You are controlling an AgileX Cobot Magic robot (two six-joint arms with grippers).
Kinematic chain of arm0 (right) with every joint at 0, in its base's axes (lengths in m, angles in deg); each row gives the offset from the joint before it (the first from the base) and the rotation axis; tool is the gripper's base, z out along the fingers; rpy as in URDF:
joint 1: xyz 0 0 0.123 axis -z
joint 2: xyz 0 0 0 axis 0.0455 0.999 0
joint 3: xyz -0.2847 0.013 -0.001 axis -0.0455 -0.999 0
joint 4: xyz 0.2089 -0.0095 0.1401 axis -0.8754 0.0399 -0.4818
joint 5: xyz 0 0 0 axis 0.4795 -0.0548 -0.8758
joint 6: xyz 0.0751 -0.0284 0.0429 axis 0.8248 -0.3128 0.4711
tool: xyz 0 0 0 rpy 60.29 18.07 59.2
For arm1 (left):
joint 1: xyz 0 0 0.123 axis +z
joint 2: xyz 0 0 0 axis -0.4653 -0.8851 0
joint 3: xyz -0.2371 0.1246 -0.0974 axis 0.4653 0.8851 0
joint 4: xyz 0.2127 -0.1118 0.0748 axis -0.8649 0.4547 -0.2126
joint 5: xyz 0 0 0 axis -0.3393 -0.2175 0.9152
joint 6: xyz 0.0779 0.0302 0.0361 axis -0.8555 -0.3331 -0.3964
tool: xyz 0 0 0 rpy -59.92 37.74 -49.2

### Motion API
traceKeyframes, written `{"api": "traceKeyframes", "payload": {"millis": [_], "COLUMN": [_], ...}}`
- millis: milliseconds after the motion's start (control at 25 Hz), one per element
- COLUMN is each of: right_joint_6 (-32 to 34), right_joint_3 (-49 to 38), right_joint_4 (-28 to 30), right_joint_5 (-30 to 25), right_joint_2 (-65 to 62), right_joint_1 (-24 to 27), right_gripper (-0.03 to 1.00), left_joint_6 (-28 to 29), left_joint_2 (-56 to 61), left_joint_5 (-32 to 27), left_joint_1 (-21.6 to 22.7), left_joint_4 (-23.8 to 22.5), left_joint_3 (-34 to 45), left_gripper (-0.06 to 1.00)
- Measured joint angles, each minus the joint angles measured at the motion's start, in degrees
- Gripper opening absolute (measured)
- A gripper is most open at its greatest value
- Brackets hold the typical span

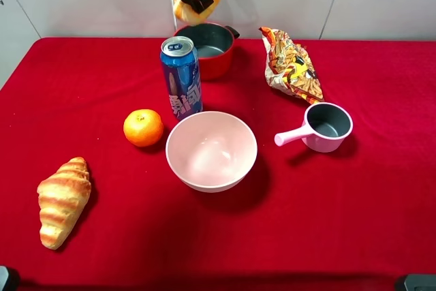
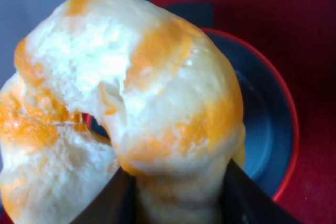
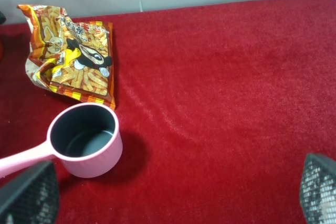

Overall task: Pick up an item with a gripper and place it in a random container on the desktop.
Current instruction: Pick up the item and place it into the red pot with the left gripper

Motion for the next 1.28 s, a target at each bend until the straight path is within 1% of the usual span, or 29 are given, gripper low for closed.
{"api": "traceKeyframes", "payload": {"millis": [240,600,840,1160,1280], "right_joint_6": [0.00,0.00,0.00,0.00,0.00], "right_joint_3": [0.00,0.00,0.00,0.00,0.00], "right_joint_4": [0.00,0.00,0.00,0.00,0.00], "right_joint_5": [0.00,0.00,0.00,0.00,0.00], "right_joint_2": [0.00,0.00,0.00,0.00,0.00], "right_joint_1": [0.00,0.00,0.00,0.00,0.00], "right_gripper": [0.69,0.69,0.69,0.69,0.69], "left_joint_6": [0.40,1.52,1.70,3.61,3.81], "left_joint_2": [-3.36,-4.66,-4.66,-4.66,-4.66], "left_joint_5": [0.60,1.20,2.10,2.34,2.48], "left_joint_1": [0.00,0.00,0.00,0.00,0.00], "left_joint_4": [1.43,2.91,2.91,2.96,3.02], "left_joint_3": [0.00,0.00,0.00,0.00,0.00], "left_gripper": [0.32,0.32,0.43,0.45,0.51]}}
